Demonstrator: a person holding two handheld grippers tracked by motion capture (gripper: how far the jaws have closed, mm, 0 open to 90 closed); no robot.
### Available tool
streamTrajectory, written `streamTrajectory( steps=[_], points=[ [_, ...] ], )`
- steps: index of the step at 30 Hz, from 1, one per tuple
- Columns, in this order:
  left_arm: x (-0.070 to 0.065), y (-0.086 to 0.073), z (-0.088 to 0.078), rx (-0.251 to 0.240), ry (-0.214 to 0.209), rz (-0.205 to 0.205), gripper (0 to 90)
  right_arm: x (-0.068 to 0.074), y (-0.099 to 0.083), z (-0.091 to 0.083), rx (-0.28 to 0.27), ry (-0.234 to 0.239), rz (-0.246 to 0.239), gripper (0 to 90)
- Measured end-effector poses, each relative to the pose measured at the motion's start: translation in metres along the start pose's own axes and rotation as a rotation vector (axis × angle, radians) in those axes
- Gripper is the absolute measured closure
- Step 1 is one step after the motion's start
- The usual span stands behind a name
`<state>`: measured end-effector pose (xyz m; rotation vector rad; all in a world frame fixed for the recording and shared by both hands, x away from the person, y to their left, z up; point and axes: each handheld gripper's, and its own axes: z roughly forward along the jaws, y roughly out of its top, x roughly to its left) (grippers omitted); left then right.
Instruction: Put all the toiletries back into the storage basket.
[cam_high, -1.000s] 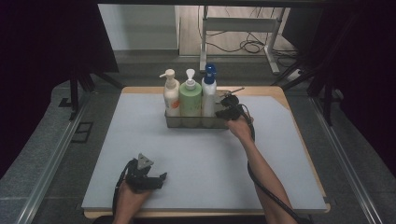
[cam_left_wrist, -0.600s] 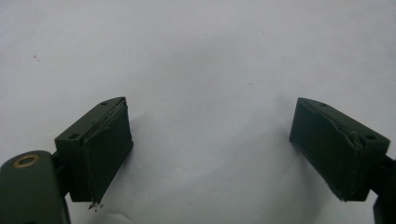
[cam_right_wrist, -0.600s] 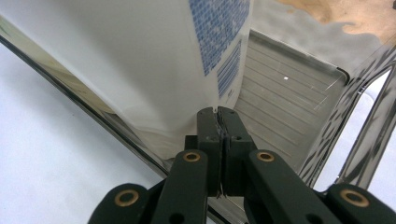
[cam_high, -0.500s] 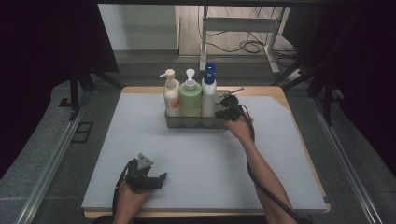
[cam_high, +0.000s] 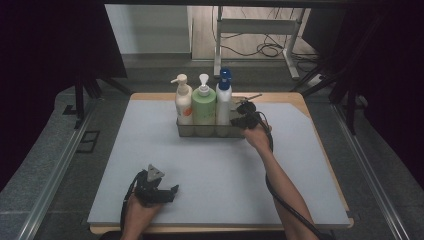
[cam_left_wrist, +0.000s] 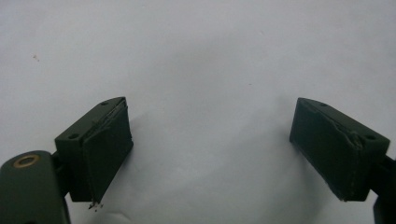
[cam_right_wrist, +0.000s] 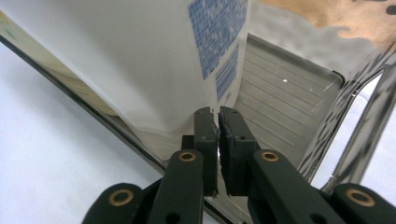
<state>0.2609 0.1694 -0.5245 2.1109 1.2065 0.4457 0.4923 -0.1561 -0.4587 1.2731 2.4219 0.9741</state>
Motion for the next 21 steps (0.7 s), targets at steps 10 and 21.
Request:
streamTrajectory(
  steps=[10, 21],
  points=[
    [0.000, 0.000, 0.000, 0.000, 0.000, 0.000, 12.2, -0.001, 0.001, -0.015, -0.045, 0.001, -0.007, 79.5],
    [0.000, 0.000, 0.000, 0.000, 0.001, 0.001, 12.2, -0.004, -0.001, -0.032, -0.076, -0.014, -0.008, 55.4]
  ],
)
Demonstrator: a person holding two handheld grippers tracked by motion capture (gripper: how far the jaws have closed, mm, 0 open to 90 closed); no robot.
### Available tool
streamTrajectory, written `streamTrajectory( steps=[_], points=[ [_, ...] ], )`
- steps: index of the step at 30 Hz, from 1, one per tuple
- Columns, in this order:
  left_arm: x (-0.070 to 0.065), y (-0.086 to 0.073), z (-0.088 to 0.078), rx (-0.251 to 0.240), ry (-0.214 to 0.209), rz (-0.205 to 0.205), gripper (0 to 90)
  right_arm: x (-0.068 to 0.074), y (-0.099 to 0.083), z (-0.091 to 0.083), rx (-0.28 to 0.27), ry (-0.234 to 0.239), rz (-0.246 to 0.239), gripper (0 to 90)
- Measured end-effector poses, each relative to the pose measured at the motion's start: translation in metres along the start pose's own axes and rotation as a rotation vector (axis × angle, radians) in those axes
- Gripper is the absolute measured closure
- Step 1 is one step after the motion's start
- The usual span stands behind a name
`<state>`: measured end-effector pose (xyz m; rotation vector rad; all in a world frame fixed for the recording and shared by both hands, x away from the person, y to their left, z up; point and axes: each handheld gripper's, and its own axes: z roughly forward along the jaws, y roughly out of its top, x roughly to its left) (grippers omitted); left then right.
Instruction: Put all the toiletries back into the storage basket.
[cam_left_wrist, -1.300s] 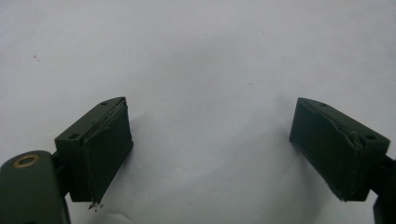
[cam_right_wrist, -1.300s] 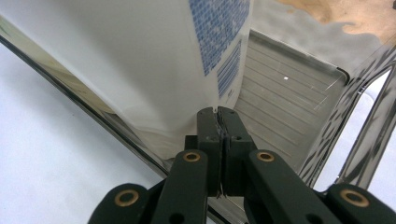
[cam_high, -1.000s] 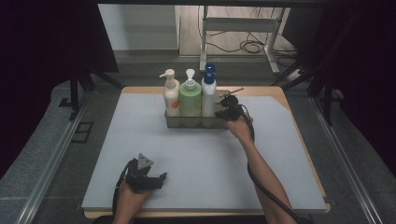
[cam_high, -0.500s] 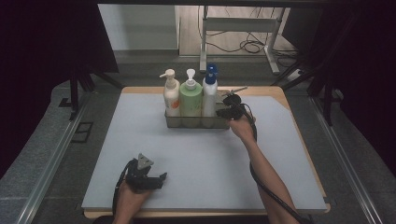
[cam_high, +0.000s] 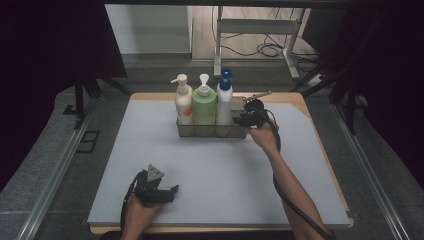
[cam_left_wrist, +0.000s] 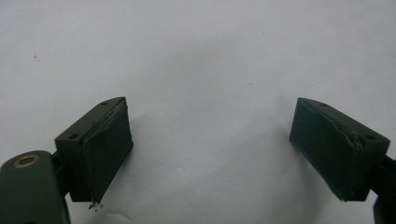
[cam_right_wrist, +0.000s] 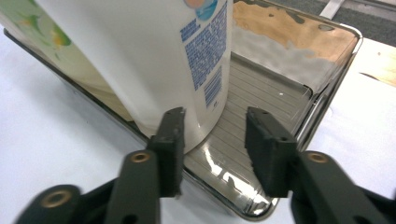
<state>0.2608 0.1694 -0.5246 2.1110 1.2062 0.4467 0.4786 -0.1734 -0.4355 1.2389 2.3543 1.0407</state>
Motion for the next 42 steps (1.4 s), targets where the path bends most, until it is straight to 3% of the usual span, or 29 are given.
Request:
streamTrajectory(
  steps=[7, 15, 23, 42],
  points=[
    [0.000, 0.000, 0.000, 0.000, 0.000, -0.001, 12.2, 0.003, -0.004, -0.011, -0.017, -0.007, -0.033, 37.3],
    [0.000, 0.000, 0.000, -0.001, 0.000, -0.002, 12.2, 0.006, -0.005, -0.026, -0.039, -0.023, -0.074, 23.4],
    [0.000, 0.000, 0.000, -0.003, 0.000, -0.003, 12.2, 0.007, -0.013, -0.037, -0.061, -0.007, -0.097, 14.6],
    [0.000, 0.000, 0.000, -0.003, 0.000, -0.002, 12.3, 0.023, -0.032, -0.047, -0.029, 0.038, -0.184, 5.0]
  ],
)
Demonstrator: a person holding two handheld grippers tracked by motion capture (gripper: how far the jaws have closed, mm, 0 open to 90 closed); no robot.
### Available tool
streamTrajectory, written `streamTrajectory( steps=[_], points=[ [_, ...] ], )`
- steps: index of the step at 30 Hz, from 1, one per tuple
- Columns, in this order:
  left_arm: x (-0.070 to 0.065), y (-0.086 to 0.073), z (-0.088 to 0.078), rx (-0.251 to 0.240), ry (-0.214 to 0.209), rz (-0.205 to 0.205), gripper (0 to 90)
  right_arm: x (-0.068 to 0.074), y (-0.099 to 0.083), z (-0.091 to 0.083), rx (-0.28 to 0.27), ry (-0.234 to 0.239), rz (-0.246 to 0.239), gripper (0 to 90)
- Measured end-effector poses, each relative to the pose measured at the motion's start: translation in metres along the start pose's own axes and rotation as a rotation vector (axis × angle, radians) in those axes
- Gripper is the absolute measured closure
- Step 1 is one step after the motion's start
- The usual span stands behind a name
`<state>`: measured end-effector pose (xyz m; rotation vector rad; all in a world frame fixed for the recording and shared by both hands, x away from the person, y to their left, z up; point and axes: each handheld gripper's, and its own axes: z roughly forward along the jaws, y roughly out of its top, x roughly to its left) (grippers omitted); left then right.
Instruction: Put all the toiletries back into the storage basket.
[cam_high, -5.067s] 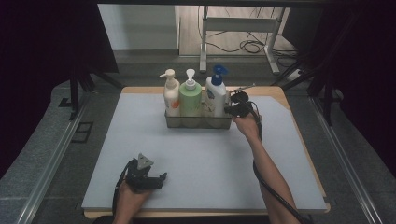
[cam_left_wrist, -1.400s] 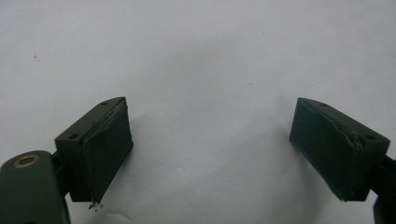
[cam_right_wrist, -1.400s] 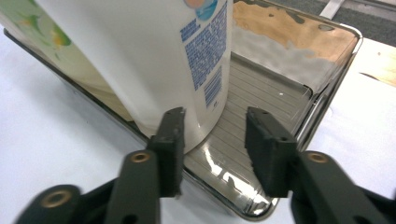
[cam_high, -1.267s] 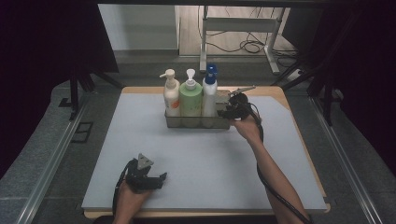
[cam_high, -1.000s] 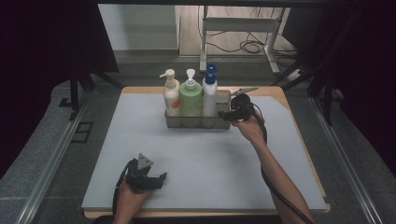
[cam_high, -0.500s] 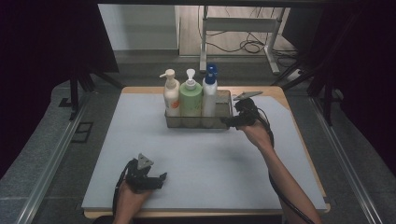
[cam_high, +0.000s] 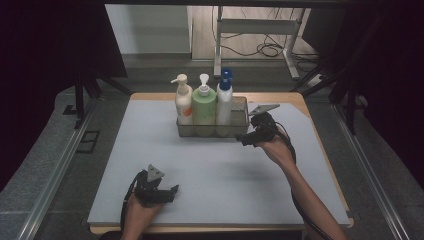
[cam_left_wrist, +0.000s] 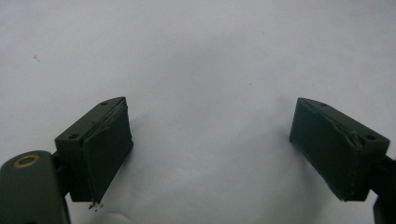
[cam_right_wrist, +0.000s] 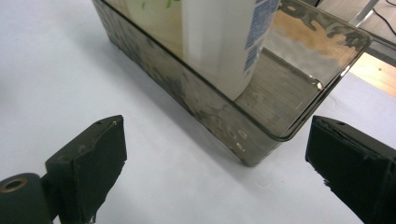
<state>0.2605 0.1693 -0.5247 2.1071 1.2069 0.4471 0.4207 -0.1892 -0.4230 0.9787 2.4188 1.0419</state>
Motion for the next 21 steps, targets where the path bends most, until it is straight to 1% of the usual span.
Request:
streamTrajectory(
  steps=[4, 8, 12, 15, 21],
  points=[
    [0.000, 0.000, 0.000, 0.000, 0.000, 0.000, 12.3, 0.004, -0.004, -0.003, 0.002, 0.011, -0.006, 4.8],
    [0.000, 0.000, 0.000, 0.000, 0.000, 0.000, 12.3, 0.008, -0.009, -0.005, 0.004, 0.016, -0.016, 2.6],
    [0.000, 0.000, 0.000, -0.001, 0.000, 0.000, 12.3, 0.011, -0.015, -0.008, 0.009, 0.022, -0.026, 0.0],
    [0.000, 0.000, 0.000, -0.002, 0.001, 0.001, 12.3, 0.012, -0.021, -0.010, 0.011, 0.025, -0.033, 0.0],
    [0.000, 0.000, 0.000, -0.002, 0.001, 0.002, 12.4, 0.014, -0.032, -0.017, 0.011, 0.017, -0.041, 0.0]
  ],
)
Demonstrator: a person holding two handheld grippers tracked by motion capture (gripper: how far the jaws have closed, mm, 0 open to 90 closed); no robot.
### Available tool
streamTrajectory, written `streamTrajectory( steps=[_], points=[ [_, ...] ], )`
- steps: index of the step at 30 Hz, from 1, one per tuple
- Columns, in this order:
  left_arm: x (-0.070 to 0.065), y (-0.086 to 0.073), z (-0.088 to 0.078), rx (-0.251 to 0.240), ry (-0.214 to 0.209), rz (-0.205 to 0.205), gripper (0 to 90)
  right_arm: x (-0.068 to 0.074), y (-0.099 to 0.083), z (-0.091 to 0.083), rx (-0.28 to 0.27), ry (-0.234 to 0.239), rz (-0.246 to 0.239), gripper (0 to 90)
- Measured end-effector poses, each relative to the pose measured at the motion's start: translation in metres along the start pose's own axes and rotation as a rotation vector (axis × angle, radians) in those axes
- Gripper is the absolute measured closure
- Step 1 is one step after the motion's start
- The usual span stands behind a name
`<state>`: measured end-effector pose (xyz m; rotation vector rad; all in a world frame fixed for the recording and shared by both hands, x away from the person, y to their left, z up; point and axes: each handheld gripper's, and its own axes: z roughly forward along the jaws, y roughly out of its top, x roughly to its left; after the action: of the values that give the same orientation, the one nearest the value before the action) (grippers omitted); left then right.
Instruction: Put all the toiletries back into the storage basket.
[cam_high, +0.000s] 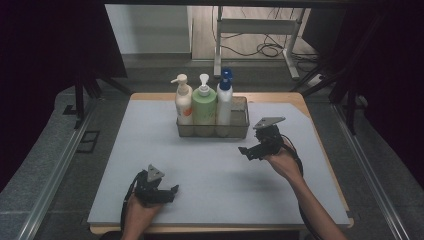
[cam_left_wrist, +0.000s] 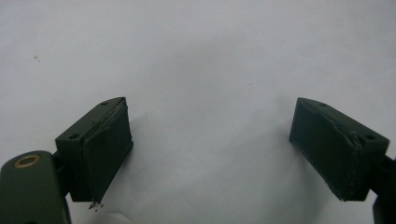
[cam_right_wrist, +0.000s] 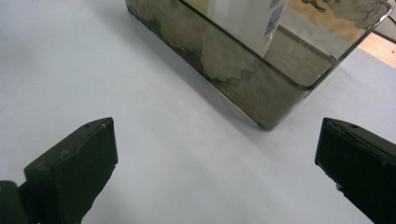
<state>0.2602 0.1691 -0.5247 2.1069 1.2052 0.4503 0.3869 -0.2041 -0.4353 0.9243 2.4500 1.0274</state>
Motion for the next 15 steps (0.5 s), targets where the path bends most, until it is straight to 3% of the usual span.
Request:
streamTrajectory(
  steps=[15],
  points=[
    [0.000, 0.000, 0.000, 0.000, -0.001, -0.001, 12.4, 0.010, -0.029, -0.017, 0.015, -0.007, -0.022, 0.0]
  ],
)
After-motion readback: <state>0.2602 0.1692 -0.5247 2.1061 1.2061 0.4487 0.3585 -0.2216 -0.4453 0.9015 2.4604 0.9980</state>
